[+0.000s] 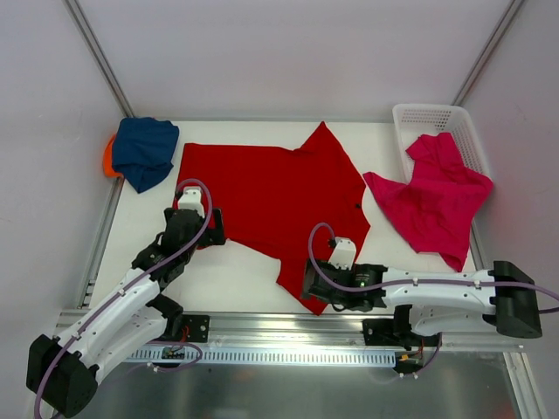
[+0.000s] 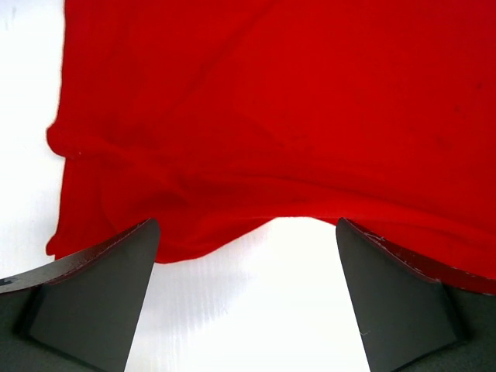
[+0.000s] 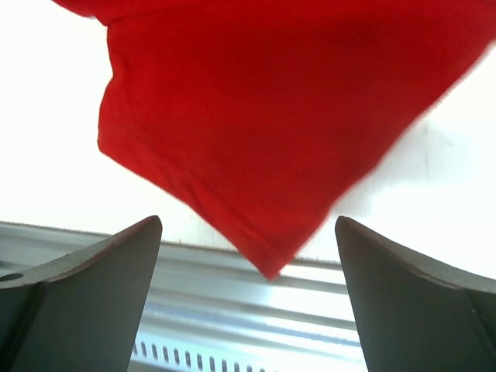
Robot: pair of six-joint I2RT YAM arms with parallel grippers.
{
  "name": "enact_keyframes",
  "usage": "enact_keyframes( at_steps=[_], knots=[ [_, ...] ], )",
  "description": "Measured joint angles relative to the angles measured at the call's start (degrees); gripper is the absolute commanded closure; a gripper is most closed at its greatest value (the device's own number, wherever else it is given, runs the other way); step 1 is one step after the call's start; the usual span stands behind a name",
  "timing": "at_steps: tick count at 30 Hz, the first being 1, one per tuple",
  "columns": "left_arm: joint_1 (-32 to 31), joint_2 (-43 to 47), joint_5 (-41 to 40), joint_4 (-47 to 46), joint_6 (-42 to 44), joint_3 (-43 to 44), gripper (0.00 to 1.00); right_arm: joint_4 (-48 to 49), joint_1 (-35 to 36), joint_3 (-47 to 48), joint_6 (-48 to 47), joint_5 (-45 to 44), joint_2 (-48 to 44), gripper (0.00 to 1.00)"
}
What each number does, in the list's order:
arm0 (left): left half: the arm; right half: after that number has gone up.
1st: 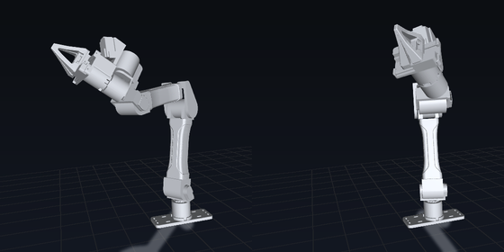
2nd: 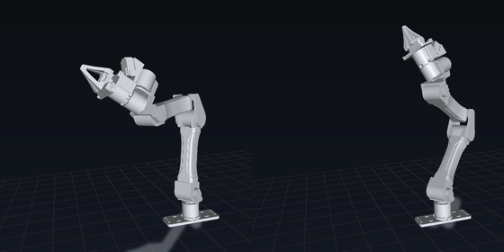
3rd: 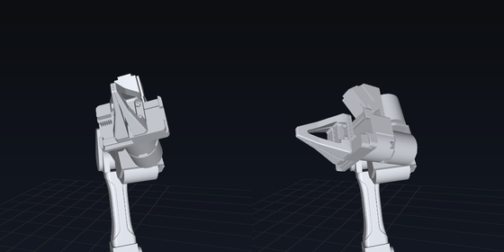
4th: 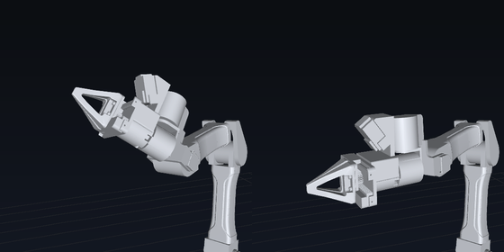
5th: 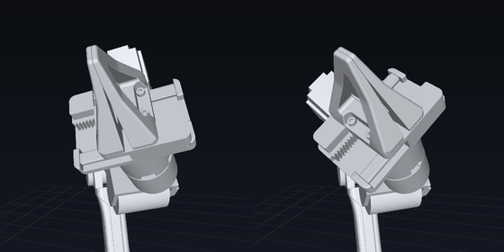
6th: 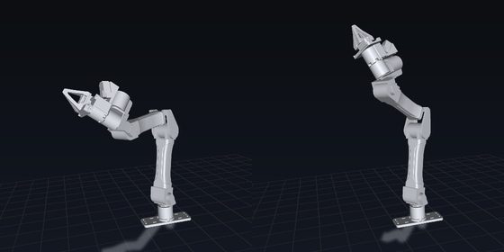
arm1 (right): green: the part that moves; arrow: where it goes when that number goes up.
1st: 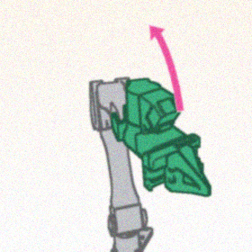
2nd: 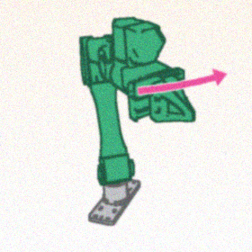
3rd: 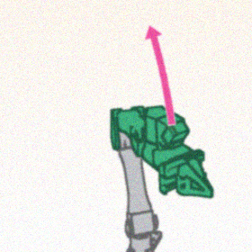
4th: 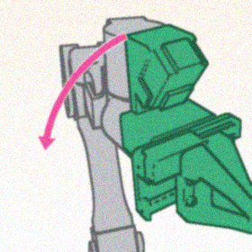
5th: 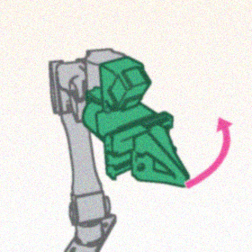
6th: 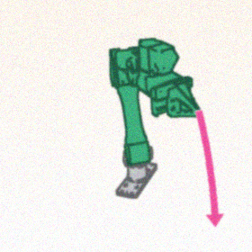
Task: Fold and stack the t-shirts
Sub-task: Grap the side of the flattened tshirt closest away from the robot with both arms
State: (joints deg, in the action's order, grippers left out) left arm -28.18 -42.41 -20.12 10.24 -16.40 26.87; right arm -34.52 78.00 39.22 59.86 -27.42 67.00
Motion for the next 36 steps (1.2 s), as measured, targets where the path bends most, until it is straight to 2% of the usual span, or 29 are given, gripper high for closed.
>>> enact_keyframes(
  at_steps=[5,11,16,20,24,27,28,30,31,33,34,36],
  knots=[
    [0.0,-1.3,1.5,1.2,-0.1,0.1,0.01,-8.4,3.0,0.3,6.2,-2.4,-6.0,0.00],
    [0.0,-3.1,1.7,1.9,-0.7,1.7,0.01,-8.9,3.7,-3.0,11.1,-3.2,-7.4,0.01],
    [0.0,-5.2,0.8,2.0,-1.0,2.7,0.01,-0.9,3.7,-9.2,12.1,-1.8,-2.4,0.00],
    [0.0,-6.3,0.1,2.2,-1.3,2.7,0.01,4.9,3.5,-8.4,11.1,-3.2,0.9,0.01],
    [0.0,-6.8,-0.5,2.3,-1.5,2.6,0.01,16.3,2.6,-7.3,9.4,-3.4,5.7,0.01],
    [0.0,-6.4,-1.6,2.4,-2.1,2.6,0.01,25.1,1.9,-6.1,8.3,-2.1,10.0,0.11],
    [0.0,-6.0,-2.0,2.4,-2.3,2.5,0.01,27.6,1.6,-5.9,8.1,-1.4,11.0,0.20],
    [0.0,-4.9,-3.0,2.7,-2.8,2.2,0.01,31.0,1.3,-5.8,7.7,-0.1,12.4,0.31],
    [0.0,-4.3,-3.5,3.0,-3.0,2.2,0.01,32.3,1.2,-5.9,7.3,0.7,12.9,0.47],
    [0.0,-3.5,-4.7,3.1,-3.8,2.2,0.01,33.4,1.0,-6.4,6.8,2.4,13.3,0.66],
    [0.0,-3.3,-5.5,3.2,-4.0,2.2,0.01,33.6,1.0,-6.8,6.7,2.9,13.4,0.83],
    [0.0,-3.4,-6.4,3.8,-4.4,2.2,0.01,33.5,0.9,-7.7,6.4,4.1,13.4,0.98]
  ],
)
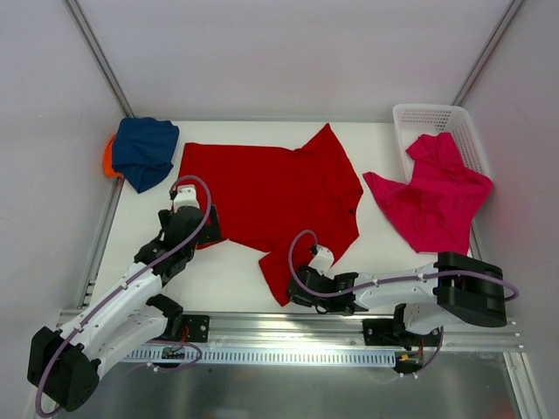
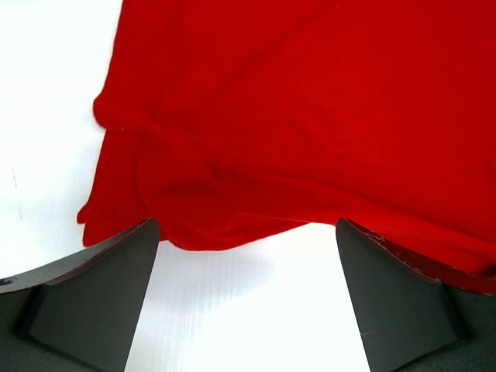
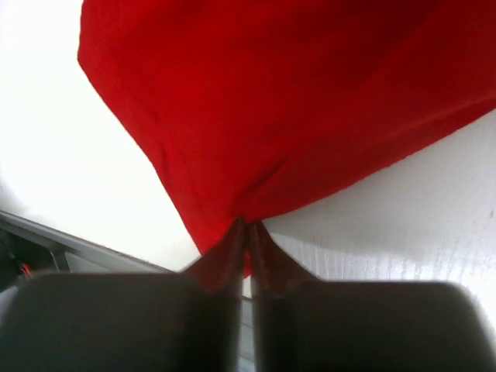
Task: Fold and stack the t-shirts
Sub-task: Grap the side of the flattened tshirt closest away from the robot with both arms
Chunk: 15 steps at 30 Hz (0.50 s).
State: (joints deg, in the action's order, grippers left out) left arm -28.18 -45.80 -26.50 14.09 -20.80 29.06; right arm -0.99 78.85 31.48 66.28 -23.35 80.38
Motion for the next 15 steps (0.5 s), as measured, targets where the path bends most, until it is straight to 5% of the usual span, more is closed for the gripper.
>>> enact_keyframes(
  at_steps=[8,15],
  knots=[
    [0.0,-3.8,-0.1,2.7,-2.3,0.7,0.01,-2.0,0.0,-1.0,-0.6,0.8,-1.9,1.00],
    [0.0,-4.9,-1.4,3.6,-2.5,1.2,0.01,-21.8,0.6,-1.8,-2.5,-3.7,-17.3,1.00]
  ],
)
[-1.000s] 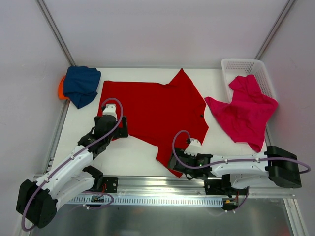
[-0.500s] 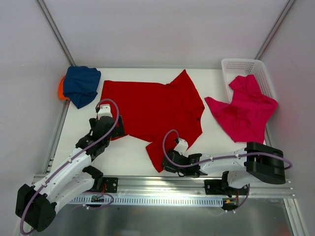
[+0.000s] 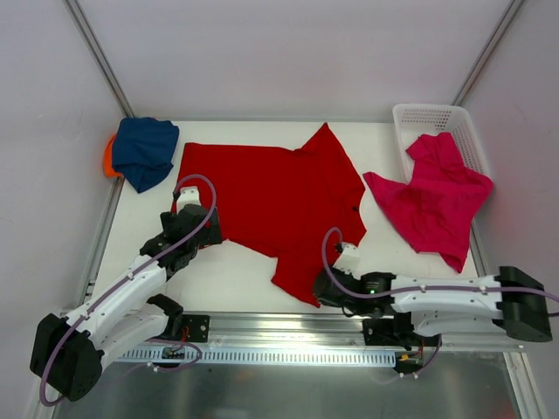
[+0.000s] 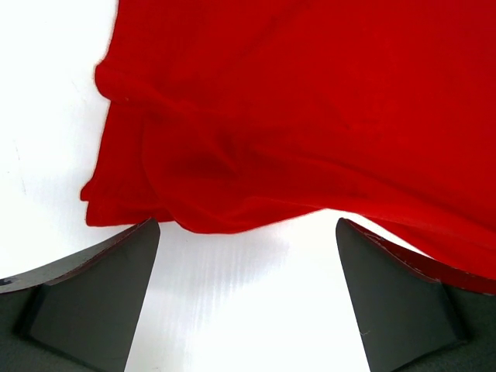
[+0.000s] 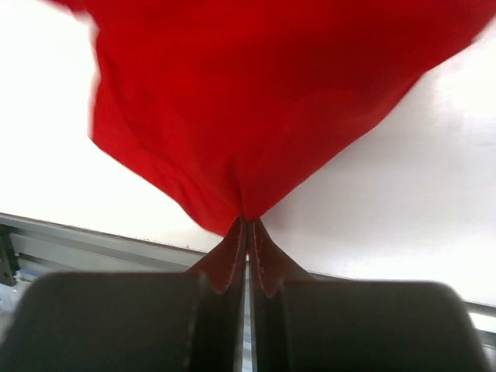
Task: Fold and stack the t-shirts
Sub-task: Grap the side of the flattened tshirt closest away from the robot with both arms
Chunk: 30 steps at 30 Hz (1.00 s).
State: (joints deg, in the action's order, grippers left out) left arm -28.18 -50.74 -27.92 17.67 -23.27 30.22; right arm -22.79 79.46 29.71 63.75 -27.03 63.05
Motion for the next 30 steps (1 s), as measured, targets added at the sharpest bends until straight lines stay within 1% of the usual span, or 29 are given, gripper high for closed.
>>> enact_keyframes(
  at_steps=[5,8,10,14,16,20,24,30],
  knots=[
    [0.0,-0.9,3.3,1.0,0.0,0.5,0.01,-13.8,0.0,0.0,0.0,-6.8,-14.9,1.00],
    [0.0,-4.3,5.0,3.3,-1.2,3.4,0.01,-19.7,-0.1,0.0,0.0,-10.1,-19.7,1.00],
    [0.0,-7.1,6.8,4.1,-3.2,5.4,0.01,-22.4,-0.4,0.1,-0.2,-11.9,-21.0,1.00],
    [0.0,-10.8,11.7,6.0,-7.1,6.2,0.01,-26.4,-1.4,0.2,-0.9,-15.0,-21.0,1.00],
    [0.0,-10.8,13.9,7.0,-9.3,5.4,0.01,-27.3,-2.1,0.2,-1.5,-16.2,-21.0,1.00],
    [0.0,-8.7,17.4,9.4,-13.0,3.1,0.01,-28.2,-4.0,0.5,-3.2,-18.1,-20.5,1.00],
    [-0.4,-5.3,20.0,13.5,-16.5,1.6,0.01,-28.4,-5.4,2.0,-5.6,-19.5,-18.2,1.00],
    [-5.7,0.9,19.6,21.2,-24.8,1.4,0.01,-26.7,-6.5,2.3,-8.3,-19.9,-14.8,1.00]
  ],
)
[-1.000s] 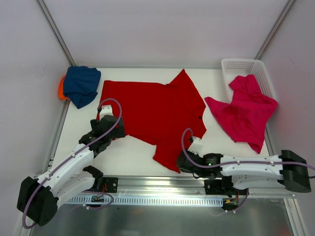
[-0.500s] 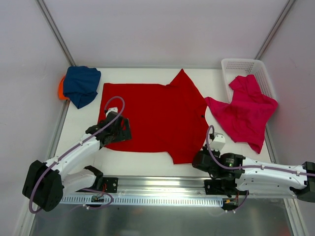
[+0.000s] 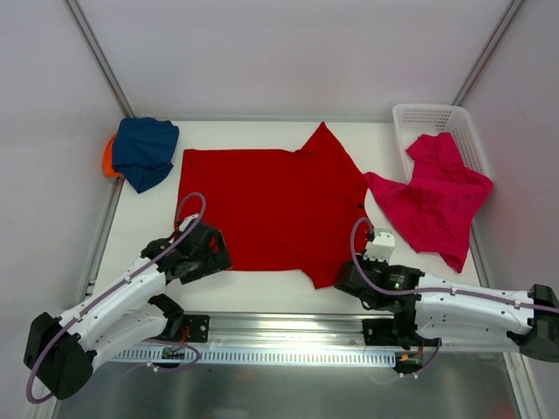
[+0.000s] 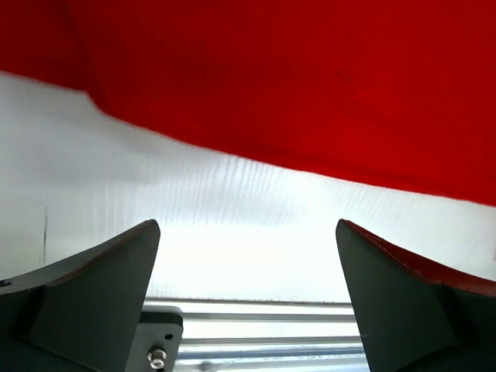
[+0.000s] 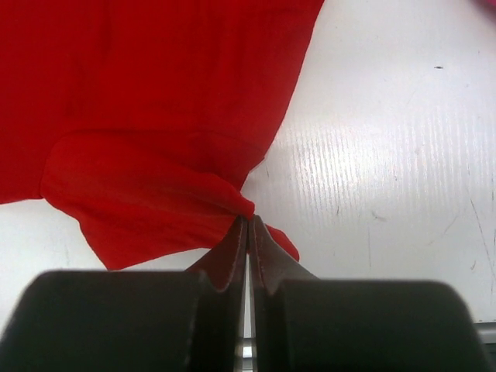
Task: Fold and stack the t-shirts
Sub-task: Grap the side of the flattened tshirt closest away from the robot with both arms
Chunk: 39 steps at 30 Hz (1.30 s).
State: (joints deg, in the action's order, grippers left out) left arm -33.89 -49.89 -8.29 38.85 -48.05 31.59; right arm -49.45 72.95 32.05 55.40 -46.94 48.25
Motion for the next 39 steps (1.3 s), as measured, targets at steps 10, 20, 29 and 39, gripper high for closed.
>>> enact_keyframes(
  at_steps=[10,20,29,39],
  knots=[
    [-2.5,18.8,-15.8,11.9,-22.2,-5.3,0.01,8.4,-5.2,-0.7,-7.7,1.0,2.2,1.00],
    [-2.5,24.3,-26.5,13.7,-33.3,-13.3,0.01,16.3,-13.0,-5.6,-17.9,7.5,-1.8,1.00],
    [3.0,25.6,-29.8,-0.2,-25.9,-18.2,0.01,20.8,-14.4,-7.3,-20.9,12.1,-1.2,1.00],
    [32.5,26.9,-6.1,-18.3,-6.2,-21.8,0.01,21.7,-15.3,-7.5,-22.0,13.4,-1.2,1.00]
  ],
)
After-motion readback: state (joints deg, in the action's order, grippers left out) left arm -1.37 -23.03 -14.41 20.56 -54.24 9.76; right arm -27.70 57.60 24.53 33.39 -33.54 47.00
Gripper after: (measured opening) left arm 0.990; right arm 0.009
